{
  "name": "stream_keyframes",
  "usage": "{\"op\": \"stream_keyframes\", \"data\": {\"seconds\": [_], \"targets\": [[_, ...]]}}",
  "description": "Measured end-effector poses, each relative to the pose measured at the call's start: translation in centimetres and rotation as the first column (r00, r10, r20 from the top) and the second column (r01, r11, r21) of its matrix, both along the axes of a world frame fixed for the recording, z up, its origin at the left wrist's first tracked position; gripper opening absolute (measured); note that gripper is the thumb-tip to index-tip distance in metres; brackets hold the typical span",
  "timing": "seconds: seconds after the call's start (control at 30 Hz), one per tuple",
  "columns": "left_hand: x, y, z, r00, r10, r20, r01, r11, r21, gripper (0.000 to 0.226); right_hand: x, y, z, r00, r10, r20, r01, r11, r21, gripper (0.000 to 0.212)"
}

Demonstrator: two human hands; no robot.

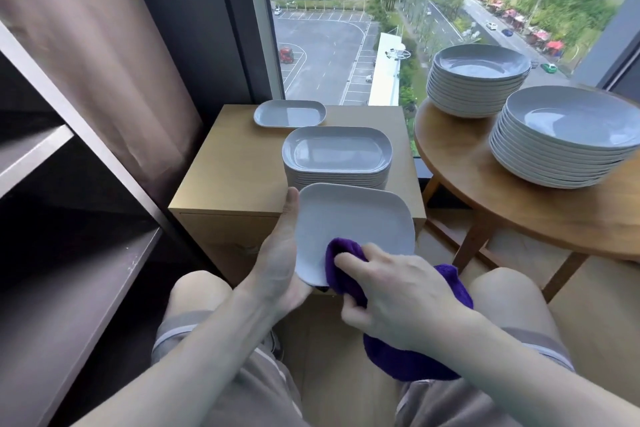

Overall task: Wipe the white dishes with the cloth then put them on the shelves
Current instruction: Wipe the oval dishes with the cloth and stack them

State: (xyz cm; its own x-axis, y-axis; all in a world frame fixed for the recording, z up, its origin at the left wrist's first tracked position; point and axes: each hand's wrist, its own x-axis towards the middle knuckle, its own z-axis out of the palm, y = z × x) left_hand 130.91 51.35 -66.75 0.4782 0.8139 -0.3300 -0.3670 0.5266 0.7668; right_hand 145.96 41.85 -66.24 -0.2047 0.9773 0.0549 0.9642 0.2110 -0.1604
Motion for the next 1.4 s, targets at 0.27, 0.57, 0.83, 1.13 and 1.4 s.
{"op": "stream_keyframes", "data": {"seconds": [0.27, 0.57, 0.83, 1.13, 1.4], "targets": [[-0.1, 0.1, 0.5, 1.000, -0.017, -0.019, 0.019, 0.996, 0.093, 0.058, 5.4, 2.5, -1.2, 0.954, -0.299, -0.028, 0.297, 0.953, -0.056, 0.031], [1.7, -1.9, -0.1, 0.981, -0.088, -0.174, 0.108, 0.988, 0.107, 0.063, 2.3, 1.7, 1.4, 0.959, -0.258, -0.120, 0.272, 0.954, 0.123, 0.035], [1.2, -1.7, -0.9, 0.993, -0.057, -0.104, 0.054, 0.998, -0.032, 0.061, -1.9, -0.8, 0.7, 1.000, 0.003, -0.027, -0.001, 0.999, 0.052, 0.038], [-0.8, 0.7, 0.5, 0.995, 0.045, -0.087, -0.036, 0.994, 0.106, 0.060, 3.8, 2.3, -1.0, 0.988, -0.154, -0.017, 0.153, 0.986, -0.073, 0.031], [0.3, -0.6, 0.0, 0.992, -0.071, -0.100, 0.082, 0.990, 0.110, 0.059, 5.7, 3.7, 0.4, 0.939, -0.334, -0.084, 0.339, 0.939, 0.057, 0.031]]}}
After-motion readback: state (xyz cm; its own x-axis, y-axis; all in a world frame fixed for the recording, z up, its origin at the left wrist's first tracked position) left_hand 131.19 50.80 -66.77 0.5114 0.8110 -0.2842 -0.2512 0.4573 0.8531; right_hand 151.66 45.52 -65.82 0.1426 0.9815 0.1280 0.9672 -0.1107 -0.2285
